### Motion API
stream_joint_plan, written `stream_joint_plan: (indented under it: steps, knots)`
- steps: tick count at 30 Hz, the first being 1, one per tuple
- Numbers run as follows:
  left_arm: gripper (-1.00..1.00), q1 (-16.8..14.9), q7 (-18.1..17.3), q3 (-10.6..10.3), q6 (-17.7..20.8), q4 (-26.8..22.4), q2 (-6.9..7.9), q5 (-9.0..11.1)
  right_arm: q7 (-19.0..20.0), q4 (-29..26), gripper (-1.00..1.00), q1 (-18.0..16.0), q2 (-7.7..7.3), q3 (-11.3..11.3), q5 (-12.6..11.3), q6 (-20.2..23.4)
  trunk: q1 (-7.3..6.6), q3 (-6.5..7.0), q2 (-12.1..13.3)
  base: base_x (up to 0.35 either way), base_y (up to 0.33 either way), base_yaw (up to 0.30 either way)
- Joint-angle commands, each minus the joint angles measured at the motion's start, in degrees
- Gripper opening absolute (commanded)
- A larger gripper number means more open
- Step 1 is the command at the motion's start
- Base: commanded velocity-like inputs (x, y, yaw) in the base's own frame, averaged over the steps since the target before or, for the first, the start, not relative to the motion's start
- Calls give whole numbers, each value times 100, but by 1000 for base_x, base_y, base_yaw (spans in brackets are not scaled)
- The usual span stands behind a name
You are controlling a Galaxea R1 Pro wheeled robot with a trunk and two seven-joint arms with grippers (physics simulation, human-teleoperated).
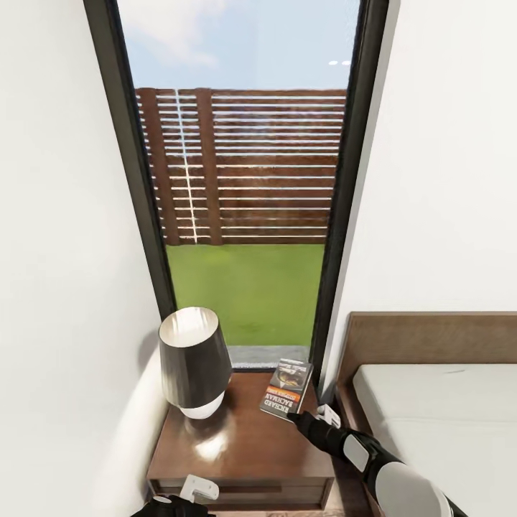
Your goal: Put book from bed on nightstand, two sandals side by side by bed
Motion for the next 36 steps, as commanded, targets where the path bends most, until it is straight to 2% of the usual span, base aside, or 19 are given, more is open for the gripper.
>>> stream_joint_plan:
  steps: [1,14,36]
  knots:
    - [100,-4,-7,-18,24,-6,3,26,23,-20,-100,-2,8,-50,47,47,24,-28,-51,0,0,0]
    - [100,-4,0,-22,12,-5,5,26,-189,-20,-100,-2,10,-50,43,47,310,-262,-572,0,0,0]
    - [100,-4,1,-27,-117,-5,1,26,-214,-20,-100,-2,11,-50,43,49,793,-657,-1454,0,0,0]
